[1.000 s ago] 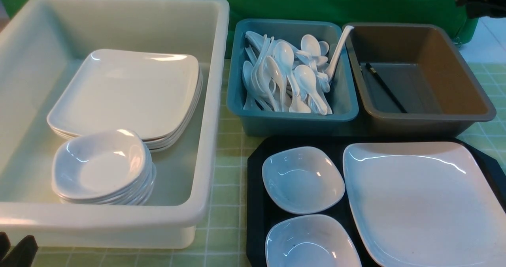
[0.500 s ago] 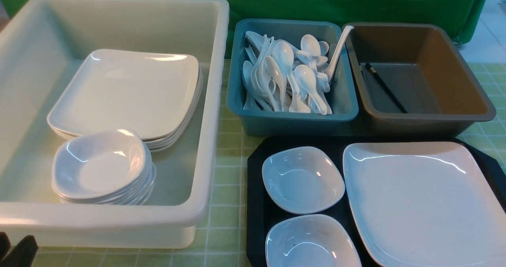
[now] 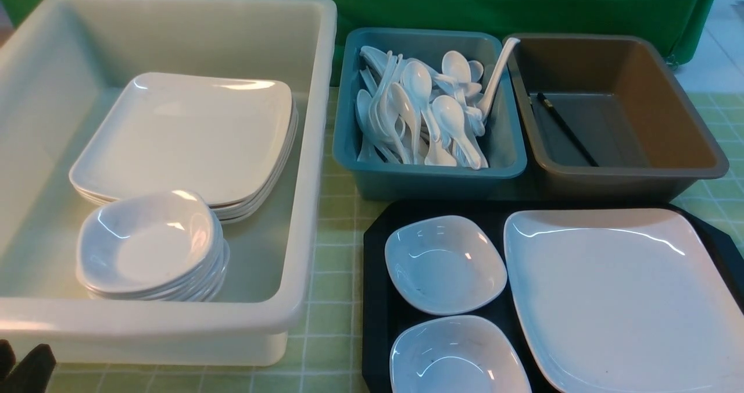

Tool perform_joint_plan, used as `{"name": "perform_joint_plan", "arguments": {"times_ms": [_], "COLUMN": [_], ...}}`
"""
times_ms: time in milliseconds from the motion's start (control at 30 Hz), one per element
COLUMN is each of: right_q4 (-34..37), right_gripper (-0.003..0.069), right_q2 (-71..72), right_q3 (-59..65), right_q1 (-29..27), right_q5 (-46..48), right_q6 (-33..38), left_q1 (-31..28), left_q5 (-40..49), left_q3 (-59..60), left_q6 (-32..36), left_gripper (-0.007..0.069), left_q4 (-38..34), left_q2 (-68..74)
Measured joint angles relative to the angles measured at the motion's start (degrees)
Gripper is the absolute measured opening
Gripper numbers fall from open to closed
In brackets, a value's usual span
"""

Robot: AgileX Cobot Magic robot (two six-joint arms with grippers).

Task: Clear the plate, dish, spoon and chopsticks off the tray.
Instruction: Use the left arm to grab a small plate from the dinner plate

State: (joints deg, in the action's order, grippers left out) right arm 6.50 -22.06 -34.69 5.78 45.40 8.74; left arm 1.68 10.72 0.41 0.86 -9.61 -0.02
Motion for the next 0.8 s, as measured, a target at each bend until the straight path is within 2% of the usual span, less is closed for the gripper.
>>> {"name": "perform_joint_plan", "arguments": {"times_ms": [33,133,167,233,367,633,800], "right_q4": [0.0,0.0,0.1,0.1,0.1,0.1,0.1], "right_gripper": [-0.0001,0.0,0.0,0.0003,0.0008,0.0011,0.0018], "right_q2": [0.8,1.2,1.2,1.2,1.1,1.1,1.1], "right_q3": [1.1,2.0,2.1,2.2,2.2,2.2,2.2], "right_q1": [0.0,0.0,0.0,0.0,0.0,0.7,3.4], "right_q5": [-0.2,-0.2,-0.2,-0.8,-2.0,-2.3,-2.3], "right_q6": [0.0,0.0,0.0,0.0,0.0,0.0,0.0], "left_q1": [0.0,0.0,0.0,0.0,0.0,0.0,0.0], "left_q5": [-0.8,-1.9,-2.1,-2.4,-4.3,-8.5,-6.5], "left_q3": [0.0,0.0,0.0,0.0,0.0,-0.8,-13.8], "left_q6": [-3.8,-12.4,-16.3,-21.6,-23.6,-27.1,-26.0], "left_gripper": [0.0222,0.0222,0.0222,0.0222,0.0222,0.0213,0.0092], "left_q4": [-7.1,-20.2,-28.4,-38.2,-41.9,-42.3,-31.1], "left_q2": [0.0,0.0,0.0,0.0,0.0,0.0,0.8]}}
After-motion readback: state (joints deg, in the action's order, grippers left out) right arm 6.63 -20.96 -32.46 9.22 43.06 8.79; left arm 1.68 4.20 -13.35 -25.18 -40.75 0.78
